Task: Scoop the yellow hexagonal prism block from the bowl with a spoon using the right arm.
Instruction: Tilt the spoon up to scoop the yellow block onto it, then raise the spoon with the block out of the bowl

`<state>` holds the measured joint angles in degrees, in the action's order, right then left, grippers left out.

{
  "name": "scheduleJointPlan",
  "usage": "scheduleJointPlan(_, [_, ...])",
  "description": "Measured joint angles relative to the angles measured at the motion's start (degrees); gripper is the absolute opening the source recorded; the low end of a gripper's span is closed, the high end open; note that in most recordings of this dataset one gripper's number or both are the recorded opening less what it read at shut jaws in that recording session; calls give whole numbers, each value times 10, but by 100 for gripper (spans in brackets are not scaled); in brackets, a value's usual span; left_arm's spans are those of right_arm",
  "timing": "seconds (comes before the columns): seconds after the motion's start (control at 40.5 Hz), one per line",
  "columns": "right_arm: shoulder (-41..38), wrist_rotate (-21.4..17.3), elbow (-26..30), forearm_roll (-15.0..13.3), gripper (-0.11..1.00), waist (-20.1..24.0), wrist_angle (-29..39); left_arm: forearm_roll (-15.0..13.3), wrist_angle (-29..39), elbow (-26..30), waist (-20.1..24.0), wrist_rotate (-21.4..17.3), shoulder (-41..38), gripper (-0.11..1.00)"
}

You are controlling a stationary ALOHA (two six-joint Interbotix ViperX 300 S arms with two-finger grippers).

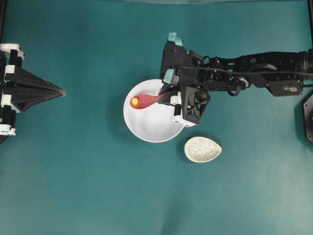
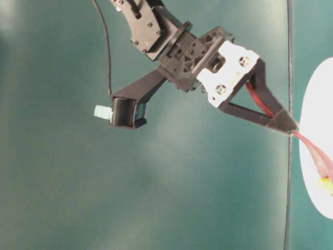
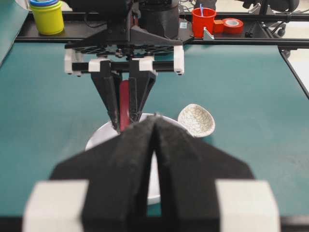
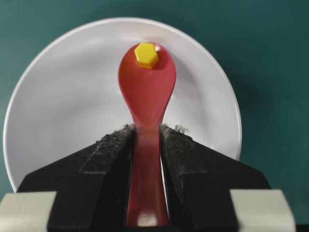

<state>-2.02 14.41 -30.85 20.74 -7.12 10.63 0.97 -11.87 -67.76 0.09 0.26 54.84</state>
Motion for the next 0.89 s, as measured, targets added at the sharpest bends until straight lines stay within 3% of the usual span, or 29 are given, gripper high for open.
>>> scheduleJointPlan(0.346, [43,-7,-63,3,24,14,-69,0,0,0,0,4,0,-1])
scheduleJointPlan(0.888, [162,-10,-183,18,24,56,-246,0,0,0,0,4,1,-1])
